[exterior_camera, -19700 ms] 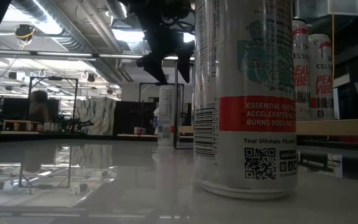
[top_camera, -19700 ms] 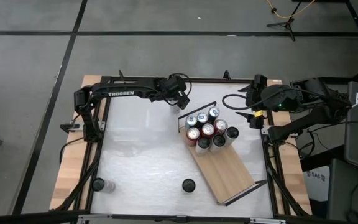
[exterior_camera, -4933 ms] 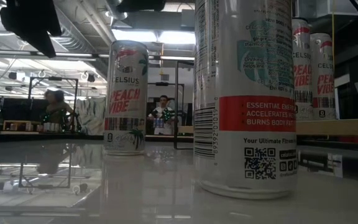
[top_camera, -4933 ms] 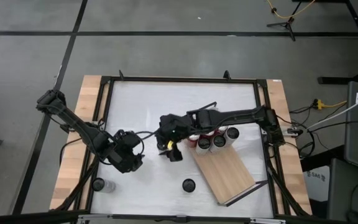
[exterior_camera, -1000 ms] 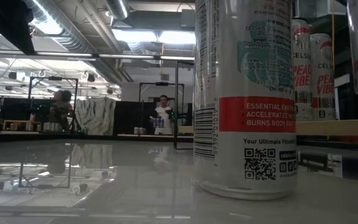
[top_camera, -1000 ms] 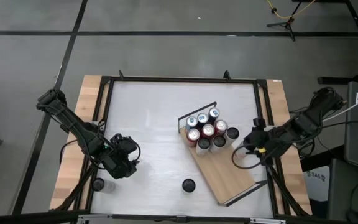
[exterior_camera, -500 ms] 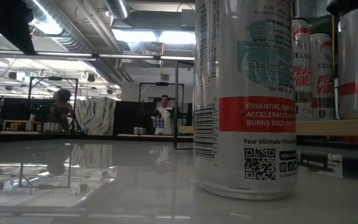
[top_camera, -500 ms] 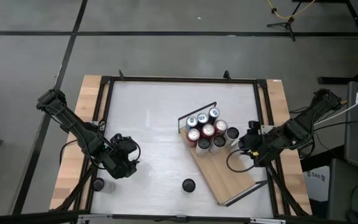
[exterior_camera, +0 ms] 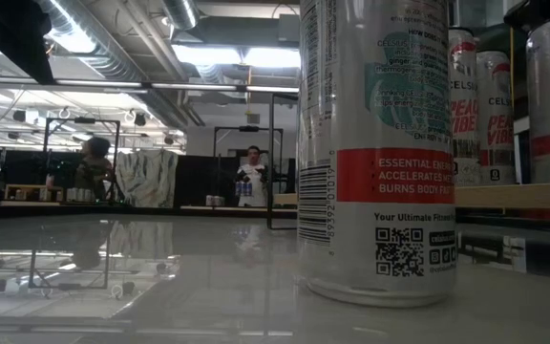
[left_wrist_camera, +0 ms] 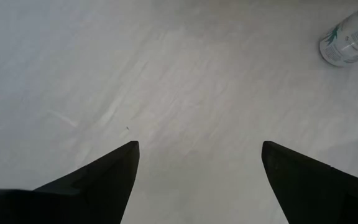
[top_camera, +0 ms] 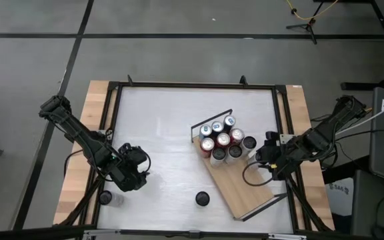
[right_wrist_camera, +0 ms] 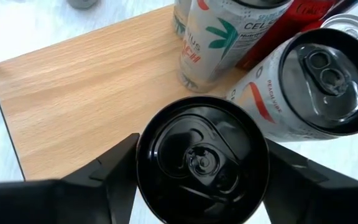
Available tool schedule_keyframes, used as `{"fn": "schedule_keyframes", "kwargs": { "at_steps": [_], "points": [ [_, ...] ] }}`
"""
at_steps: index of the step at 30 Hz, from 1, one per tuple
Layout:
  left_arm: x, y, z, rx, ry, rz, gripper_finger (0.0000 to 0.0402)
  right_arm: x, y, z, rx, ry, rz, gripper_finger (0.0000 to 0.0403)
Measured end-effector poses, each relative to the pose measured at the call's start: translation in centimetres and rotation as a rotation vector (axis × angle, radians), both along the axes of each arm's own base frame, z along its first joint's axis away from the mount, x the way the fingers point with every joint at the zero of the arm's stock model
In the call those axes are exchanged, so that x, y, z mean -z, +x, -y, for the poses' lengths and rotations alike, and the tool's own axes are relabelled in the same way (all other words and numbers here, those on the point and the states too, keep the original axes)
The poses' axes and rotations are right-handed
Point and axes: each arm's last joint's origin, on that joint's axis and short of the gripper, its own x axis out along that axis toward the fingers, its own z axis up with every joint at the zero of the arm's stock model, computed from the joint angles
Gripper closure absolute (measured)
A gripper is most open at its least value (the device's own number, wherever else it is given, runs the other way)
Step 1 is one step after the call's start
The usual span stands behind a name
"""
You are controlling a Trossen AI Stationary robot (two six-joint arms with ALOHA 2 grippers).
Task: Place canned beverage on shelf
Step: Put the white pink soda can on the shelf aligned with the other white pink soda cans
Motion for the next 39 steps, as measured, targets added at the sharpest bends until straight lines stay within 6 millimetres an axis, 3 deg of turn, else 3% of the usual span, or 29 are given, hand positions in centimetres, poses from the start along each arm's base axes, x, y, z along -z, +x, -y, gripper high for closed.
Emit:
{"fn": "schedule_keyframes", "kwargs": {
  "at_steps": [10, 39],
  "points": [
    [0.0, 0.0, 0.0, 0.0, 0.0, 0.0, 0.0069, 0.42, 0.47, -0.41, -0.004, -0.01, -0.027, 0.0109],
    [-0.01, 0.0, 0.0, 0.0, 0.0, 0.001, 0.0069, 0.11, 0.97, -0.85, -0.047, 0.017, 0.029, 0.0107]
  ]
}}
